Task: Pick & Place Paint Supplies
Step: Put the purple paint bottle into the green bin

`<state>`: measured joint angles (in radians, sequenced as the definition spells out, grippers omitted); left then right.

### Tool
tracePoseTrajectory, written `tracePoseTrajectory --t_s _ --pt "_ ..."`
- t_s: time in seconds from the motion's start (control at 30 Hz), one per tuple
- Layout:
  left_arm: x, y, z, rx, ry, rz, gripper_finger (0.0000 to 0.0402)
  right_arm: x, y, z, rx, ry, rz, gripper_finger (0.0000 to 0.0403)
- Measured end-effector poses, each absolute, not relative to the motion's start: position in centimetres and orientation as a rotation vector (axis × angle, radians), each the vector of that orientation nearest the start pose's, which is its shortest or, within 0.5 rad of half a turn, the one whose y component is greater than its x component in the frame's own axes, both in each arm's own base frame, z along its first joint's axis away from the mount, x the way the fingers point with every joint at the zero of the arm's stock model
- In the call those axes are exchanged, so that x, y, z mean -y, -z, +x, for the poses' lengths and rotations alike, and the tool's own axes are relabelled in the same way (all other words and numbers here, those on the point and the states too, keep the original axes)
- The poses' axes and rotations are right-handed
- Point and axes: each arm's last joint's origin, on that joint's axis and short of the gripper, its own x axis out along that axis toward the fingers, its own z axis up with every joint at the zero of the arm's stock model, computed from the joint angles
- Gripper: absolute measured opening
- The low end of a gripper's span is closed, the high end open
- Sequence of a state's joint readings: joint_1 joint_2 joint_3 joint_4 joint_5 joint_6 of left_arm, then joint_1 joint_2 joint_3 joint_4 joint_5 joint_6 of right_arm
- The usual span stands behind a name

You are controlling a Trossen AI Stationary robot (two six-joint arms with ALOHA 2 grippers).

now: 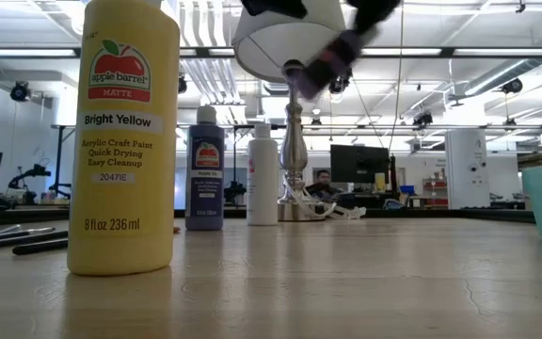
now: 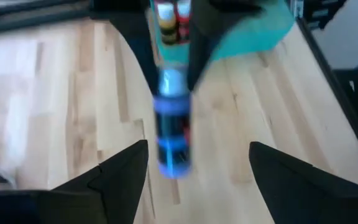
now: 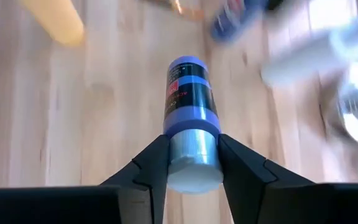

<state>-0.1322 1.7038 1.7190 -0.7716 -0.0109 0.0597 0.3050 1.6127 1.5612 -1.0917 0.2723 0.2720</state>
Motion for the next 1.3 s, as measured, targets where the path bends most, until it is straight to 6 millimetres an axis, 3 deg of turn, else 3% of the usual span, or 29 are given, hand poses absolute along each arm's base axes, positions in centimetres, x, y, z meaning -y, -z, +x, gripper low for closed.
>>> tracePoseTrajectory --t_s 0.27,0.43,0.57,0.73,0.87,1.0,1.3 --pt "4.4 -37.3 34.9 -0.552 0.112 0.133 0.0284 -8.7 -33.9 27.3 -1.202 0.199 0.063 0.0112" --pt "3.9 -34.2 33.9 -0.461 0.086 0.129 0.0284 -9.3 -34.2 25.4 -1.313 0.216 0.159 0.0112" --pt "3.5 -33.3 32.1 -0.279 0.069 0.099 0.0284 -10.1 -34.1 24.3 -1.394 0.236 0.210 0.0112" --pt "3.3 -31.0 30.3 -0.185 0.064 0.075 0.0285 -11.4 -34.3 23.8 -1.432 0.215 0.278 0.0112" --pt "3.2 -31.1 29.1 -0.045 0.061 0.058 0.0285 -11.9 -34.3 23.4 -1.465 0.239 0.359 0.0112" --pt "3.1 -30.0 28.8 -0.022 0.060 0.054 0.0285 -12.4 -34.2 23.0 -1.525 0.256 0.419 0.0112" --pt "3.1 -30.1 28.8 -0.007 0.060 0.053 0.0285 -13.6 -34.1 22.0 -1.578 0.290 0.464 0.0112"
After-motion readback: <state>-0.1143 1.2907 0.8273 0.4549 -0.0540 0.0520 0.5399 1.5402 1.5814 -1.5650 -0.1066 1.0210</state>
